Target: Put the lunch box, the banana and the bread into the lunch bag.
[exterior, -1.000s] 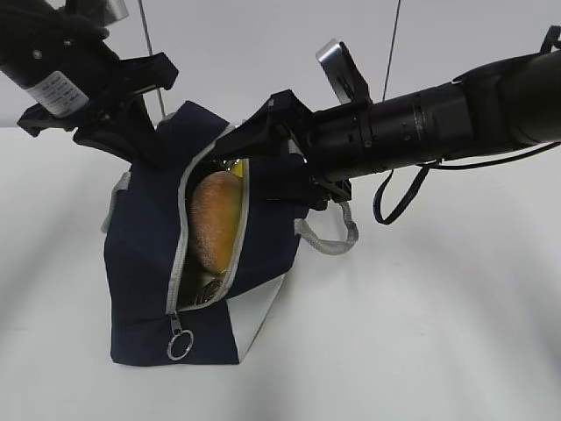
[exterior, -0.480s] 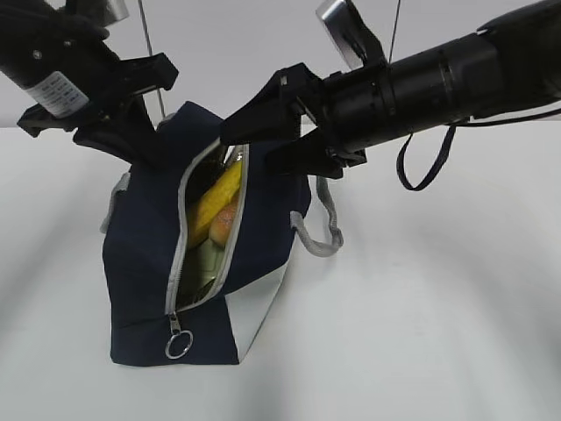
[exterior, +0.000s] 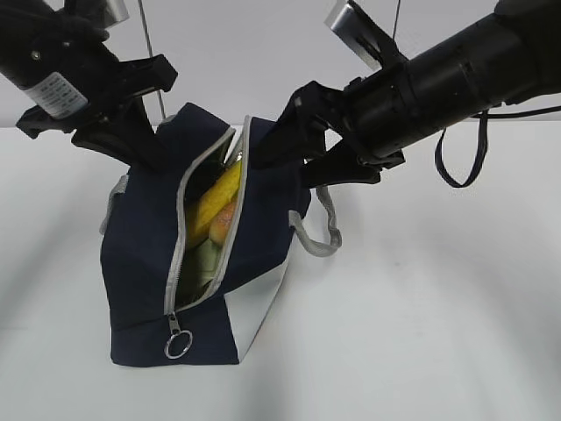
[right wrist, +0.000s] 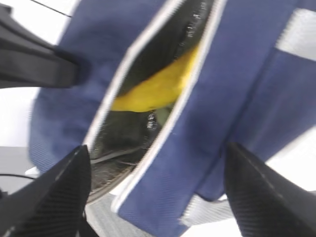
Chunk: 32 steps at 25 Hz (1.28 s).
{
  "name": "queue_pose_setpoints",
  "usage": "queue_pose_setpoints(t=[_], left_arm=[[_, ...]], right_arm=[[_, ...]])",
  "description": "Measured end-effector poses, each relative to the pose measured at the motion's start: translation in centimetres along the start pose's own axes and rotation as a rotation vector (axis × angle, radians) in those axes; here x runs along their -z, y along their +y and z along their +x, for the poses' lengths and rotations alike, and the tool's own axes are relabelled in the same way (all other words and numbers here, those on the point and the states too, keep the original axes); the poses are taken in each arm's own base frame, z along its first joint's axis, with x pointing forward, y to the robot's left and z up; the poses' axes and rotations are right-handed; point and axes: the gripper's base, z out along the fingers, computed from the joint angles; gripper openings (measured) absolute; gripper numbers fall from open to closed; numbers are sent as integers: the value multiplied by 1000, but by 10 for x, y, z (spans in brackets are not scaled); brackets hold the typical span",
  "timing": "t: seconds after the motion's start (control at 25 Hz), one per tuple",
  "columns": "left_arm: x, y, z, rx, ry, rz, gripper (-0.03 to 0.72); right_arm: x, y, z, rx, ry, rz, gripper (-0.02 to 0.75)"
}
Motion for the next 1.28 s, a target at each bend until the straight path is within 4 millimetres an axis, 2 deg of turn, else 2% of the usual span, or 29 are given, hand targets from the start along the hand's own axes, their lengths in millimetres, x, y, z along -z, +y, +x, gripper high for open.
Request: queue_pose_setpoints(t=[0.48, 0.92, 1.04, 1.28], left_arm=[[0, 0, 0, 0, 2, 0, -3], [0, 0, 0, 0, 2, 1, -3], [0, 0, 0, 0, 2, 1, -3], [0, 0, 0, 0, -3, 1, -3]], right_arm=[[-1, -8, -4, -19, -47, 73, 593], [-33, -37, 5, -143, 24, 69, 578], [-36, -39, 6, -160, 25, 63, 471], [-36, -39, 6, -165, 25, 58, 47]])
